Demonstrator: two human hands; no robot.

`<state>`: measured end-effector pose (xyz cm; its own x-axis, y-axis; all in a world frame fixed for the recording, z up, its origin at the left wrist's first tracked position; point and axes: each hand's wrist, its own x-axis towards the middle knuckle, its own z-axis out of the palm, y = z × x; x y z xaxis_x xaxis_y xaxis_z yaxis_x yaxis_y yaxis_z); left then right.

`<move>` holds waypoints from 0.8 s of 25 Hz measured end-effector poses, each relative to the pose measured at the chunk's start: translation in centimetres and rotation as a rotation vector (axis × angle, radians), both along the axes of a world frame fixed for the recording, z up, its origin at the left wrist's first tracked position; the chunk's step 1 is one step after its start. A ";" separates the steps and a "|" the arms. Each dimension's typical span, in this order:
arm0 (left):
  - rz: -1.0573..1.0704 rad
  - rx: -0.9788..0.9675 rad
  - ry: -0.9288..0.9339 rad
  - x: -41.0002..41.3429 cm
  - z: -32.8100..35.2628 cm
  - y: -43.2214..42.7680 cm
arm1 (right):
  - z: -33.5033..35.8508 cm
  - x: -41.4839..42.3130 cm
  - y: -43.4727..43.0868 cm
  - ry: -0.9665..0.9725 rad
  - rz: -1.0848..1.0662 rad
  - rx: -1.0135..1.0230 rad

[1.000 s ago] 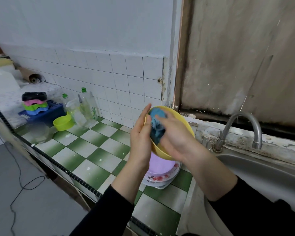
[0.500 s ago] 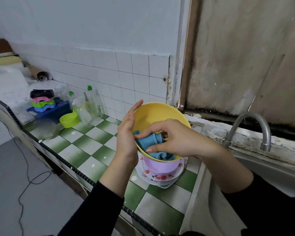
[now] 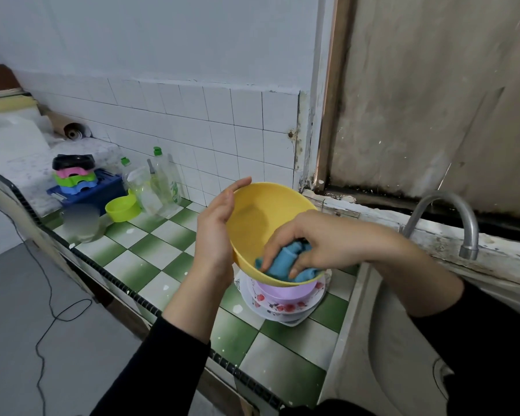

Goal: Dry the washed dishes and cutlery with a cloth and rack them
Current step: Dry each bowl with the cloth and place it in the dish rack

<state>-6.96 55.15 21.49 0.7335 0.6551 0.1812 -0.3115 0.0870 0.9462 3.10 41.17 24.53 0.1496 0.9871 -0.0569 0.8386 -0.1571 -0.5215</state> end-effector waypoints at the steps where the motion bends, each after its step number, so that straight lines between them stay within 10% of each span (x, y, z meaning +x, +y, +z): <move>1: -0.022 -0.010 0.011 -0.1 0.2 -0.2 | 0.2 0.8 -0.2 -0.120 -0.023 -0.056; 4: -0.079 -0.038 0.036 0.4 -0.4 -0.9 | -0.4 1.3 0.8 -0.217 -0.256 0.131; 7: -0.052 -0.096 0.022 0.7 -0.8 -1.2 | -1.8 -0.6 1.8 0.084 -0.247 0.358; 12: -0.013 -0.238 0.018 -0.4 -1.1 -1.0 | -0.3 -0.1 -0.3 -0.191 -0.067 -0.078; 14: -0.060 -0.247 0.020 -0.4 -1.2 -1.9 | -0.4 0.4 0.4 -0.388 -0.227 0.057; 17: -0.033 -0.218 0.017 -0.3 -1.1 -2.0 | -1.6 -1.6 1.9 -0.136 -0.172 0.311; 20: 0.043 -0.165 0.010 -0.8 -0.9 -0.9 | -1.4 -2.3 0.6 -0.070 -0.011 0.077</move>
